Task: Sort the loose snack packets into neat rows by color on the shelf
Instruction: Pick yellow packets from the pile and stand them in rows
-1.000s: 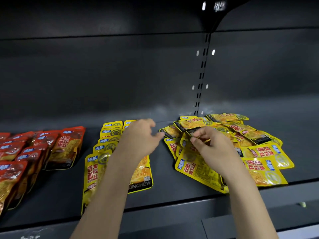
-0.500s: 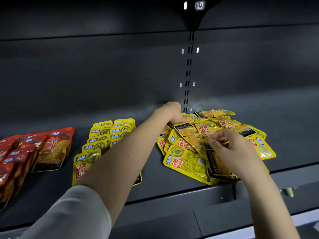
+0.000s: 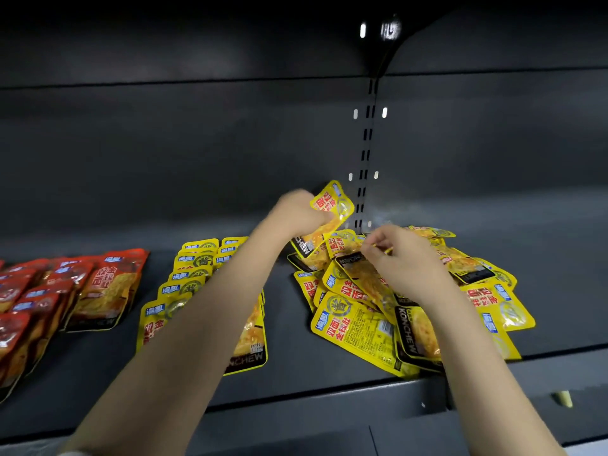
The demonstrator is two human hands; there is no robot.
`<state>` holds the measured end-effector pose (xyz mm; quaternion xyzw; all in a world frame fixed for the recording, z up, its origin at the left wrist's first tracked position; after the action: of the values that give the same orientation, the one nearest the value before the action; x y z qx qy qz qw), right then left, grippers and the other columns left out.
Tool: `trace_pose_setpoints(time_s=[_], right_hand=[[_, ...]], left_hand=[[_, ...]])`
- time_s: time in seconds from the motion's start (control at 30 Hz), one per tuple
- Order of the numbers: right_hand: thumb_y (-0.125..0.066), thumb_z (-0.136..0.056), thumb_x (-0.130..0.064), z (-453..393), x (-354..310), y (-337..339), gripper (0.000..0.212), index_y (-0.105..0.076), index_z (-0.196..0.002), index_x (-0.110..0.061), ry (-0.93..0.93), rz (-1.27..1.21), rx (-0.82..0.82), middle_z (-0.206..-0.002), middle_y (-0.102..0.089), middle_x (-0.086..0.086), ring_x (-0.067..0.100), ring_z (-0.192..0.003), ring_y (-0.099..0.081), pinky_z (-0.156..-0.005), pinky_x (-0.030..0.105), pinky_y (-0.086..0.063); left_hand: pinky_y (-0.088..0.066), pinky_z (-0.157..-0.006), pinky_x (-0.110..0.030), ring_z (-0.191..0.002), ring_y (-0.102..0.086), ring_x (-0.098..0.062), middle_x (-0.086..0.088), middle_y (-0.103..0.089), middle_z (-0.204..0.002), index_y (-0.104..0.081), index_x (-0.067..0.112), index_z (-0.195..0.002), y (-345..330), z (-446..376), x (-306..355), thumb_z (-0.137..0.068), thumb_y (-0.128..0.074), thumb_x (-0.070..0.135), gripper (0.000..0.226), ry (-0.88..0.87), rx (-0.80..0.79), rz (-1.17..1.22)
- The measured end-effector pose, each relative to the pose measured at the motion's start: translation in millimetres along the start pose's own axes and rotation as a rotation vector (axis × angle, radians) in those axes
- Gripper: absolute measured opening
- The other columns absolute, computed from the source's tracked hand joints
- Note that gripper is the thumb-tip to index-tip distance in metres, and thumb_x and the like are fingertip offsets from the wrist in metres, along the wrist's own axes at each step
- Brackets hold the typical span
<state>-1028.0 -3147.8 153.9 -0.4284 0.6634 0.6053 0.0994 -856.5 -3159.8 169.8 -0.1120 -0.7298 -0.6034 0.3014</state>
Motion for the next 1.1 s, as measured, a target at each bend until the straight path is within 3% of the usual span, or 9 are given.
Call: trace_pose_setpoints(time_s=[0.13, 0.27, 0.4, 0.47, 0.53, 0.67, 0.83, 1.0, 1.1], right_hand=[[-0.058, -0.089, -0.018, -38.7, -24.7, -24.3, 0.008, -0.059, -0.083, -0.023, 0.092, 0.049, -0.106, -0.088, -0.063, -0.002, 0.019, -0.088, -0.057, -0.071, 0.023, -0.039], [-0.058, -0.084, -0.012, -76.6, -38.7, -59.7, 0.019, -0.057, -0.075, -0.028, 0.121, 0.160, -0.232, -0.099, -0.065, 0.001, 0.022, -0.097, -0.061, -0.076, 0.025, -0.045], [-0.050, -0.083, -0.001, -91.6, -50.9, -95.0, 0.021, -0.065, -0.088, -0.015, 0.146, 0.355, -0.438, -0.104, -0.066, 0.005, 0.024, -0.096, -0.062, -0.071, 0.028, -0.048], [-0.052, -0.081, 0.001, -91.2, -57.1, -107.5, 0.030, -0.067, -0.106, -0.005, 0.163, 0.519, -0.562, -0.115, -0.065, 0.012, 0.030, -0.108, -0.061, -0.079, 0.033, -0.052], [-0.061, -0.079, -0.002, -88.9, -57.1, -117.0, 0.039, -0.064, -0.117, -0.006, 0.154, 0.673, -0.681, -0.120, -0.063, 0.012, 0.030, -0.113, -0.059, -0.088, 0.037, -0.052], [-0.067, -0.080, -0.016, -80.3, -49.5, -128.0, 0.052, -0.054, -0.130, -0.015, 0.116, 0.936, -0.866, -0.100, -0.065, 0.003, 0.027, -0.104, -0.063, -0.092, 0.041, -0.052], [-0.065, -0.079, -0.024, -79.7, -50.5, -132.5, 0.046, -0.056, -0.124, -0.018, 0.148, 1.078, -0.867, -0.097, -0.061, -0.001, 0.024, -0.104, -0.063, -0.080, 0.032, -0.052], [-0.066, -0.079, -0.025, -85.4, -53.6, -133.3, 0.042, -0.058, -0.120, -0.018, 0.190, 1.150, -0.824, -0.119, -0.056, -0.002, 0.025, -0.103, -0.061, -0.063, 0.027, -0.050], [-0.072, -0.076, -0.025, -91.1, -50.6, -133.1, 0.021, -0.061, -0.091, -0.015, 0.192, 1.107, -0.815, -0.098, -0.058, 0.000, 0.027, -0.093, -0.062, -0.074, 0.034, -0.053]], left_hand=[[-0.041, -0.068, -0.029, -0.080, -0.059, -0.025, -0.009, -0.064, -0.082, -0.061, 0.013, -0.071, 37.2, 42.6, -26.7, -0.087, -0.063, 0.031, 0.024, 0.067, 0.152, 0.155], [-0.050, -0.075, -0.036, -0.082, -0.066, -0.027, -0.013, -0.069, -0.086, -0.067, 0.005, -0.085, 52.2, 81.1, -48.4, -0.088, -0.062, 0.034, 0.029, 0.132, 0.235, 0.338], [-0.049, -0.070, -0.032, -0.070, -0.062, -0.021, -0.014, -0.068, -0.080, -0.068, 0.008, -0.085, 54.5, 106.3, -62.7, -0.089, -0.061, 0.037, 0.029, 0.174, 0.272, 0.497], [-0.049, -0.070, -0.032, -0.072, -0.065, -0.024, -0.015, -0.069, -0.085, -0.068, 0.009, -0.087, 53.8, 115.9, -67.0, -0.089, -0.060, 0.038, 0.030, 0.184, 0.292, 0.561], [-0.050, -0.071, -0.033, -0.078, -0.067, -0.029, -0.016, -0.069, -0.088, -0.069, 0.010, -0.088, 55.4, 124.3, -70.9, -0.089, -0.060, 0.039, 0.031, 0.191, 0.333, 0.583], [-0.053, -0.079, -0.039, -0.087, -0.067, -0.030, -0.010, -0.071, -0.089, -0.071, 0.016, -0.087, 57.3, 135.5, -79.6, -0.088, -0.060, 0.041, 0.028, 0.226, 0.384, 0.617], [-0.045, -0.065, -0.027, -0.087, -0.066, -0.029, -0.010, -0.070, -0.089, -0.070, 0.016, -0.086, 62.9, 141.5, -84.8, -0.088, -0.058, 0.042, 0.029, 0.240, 0.413, 0.599], [-0.046, -0.066, -0.028, -0.091, -0.065, -0.033, -0.016, -0.069, -0.092, -0.068, 0.009, -0.091, 62.1, 142.0, -94.6, -0.089, -0.057, 0.041, 0.034, 0.250, 0.403, 0.619], [-0.045, -0.064, -0.023, -0.088, -0.066, -0.030, -0.014, -0.070, -0.095, -0.069, 0.008, -0.094, 64.7, 142.4, -97.7, -0.090, -0.056, 0.039, 0.034, 0.242, 0.409, 0.642]])
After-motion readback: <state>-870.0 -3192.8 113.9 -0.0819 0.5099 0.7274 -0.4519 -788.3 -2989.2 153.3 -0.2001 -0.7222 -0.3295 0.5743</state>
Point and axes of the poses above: each hand's wrist, its own z-axis away from the middle knuckle, its own y-axis out of the back of the hand, x = y × z, the point moved 10 cm from there along -z, towards the middle knuckle
